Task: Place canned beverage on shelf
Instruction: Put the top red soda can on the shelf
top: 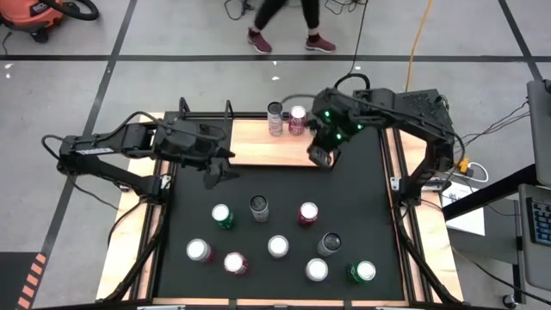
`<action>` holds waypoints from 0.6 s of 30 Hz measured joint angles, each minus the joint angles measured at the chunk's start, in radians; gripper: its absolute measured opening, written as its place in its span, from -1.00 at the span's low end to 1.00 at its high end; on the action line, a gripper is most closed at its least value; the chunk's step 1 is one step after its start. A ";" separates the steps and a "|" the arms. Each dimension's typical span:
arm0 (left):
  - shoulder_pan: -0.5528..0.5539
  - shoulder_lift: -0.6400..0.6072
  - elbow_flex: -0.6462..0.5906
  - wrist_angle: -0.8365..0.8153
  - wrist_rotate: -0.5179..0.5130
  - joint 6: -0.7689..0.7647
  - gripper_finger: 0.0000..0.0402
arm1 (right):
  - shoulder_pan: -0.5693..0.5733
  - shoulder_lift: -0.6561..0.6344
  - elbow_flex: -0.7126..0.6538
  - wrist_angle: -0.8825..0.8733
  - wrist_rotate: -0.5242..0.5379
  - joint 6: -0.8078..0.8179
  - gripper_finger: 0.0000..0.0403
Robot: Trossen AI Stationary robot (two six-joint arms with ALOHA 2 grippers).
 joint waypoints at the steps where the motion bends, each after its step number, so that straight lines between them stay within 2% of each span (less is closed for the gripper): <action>1: -0.017 0.001 0.000 -0.003 0.000 -0.012 0.94 | 0.020 -0.002 0.000 -0.007 -0.016 0.000 -1.00; 5: -0.086 0.011 0.000 -0.003 -0.002 -0.053 0.94 | 0.092 -0.008 0.000 -0.067 -0.067 0.016 -1.00; 18: -0.272 0.020 0.000 -0.002 -0.091 -0.270 0.94 | 0.218 -0.020 -0.001 -0.171 -0.063 -0.017 -1.00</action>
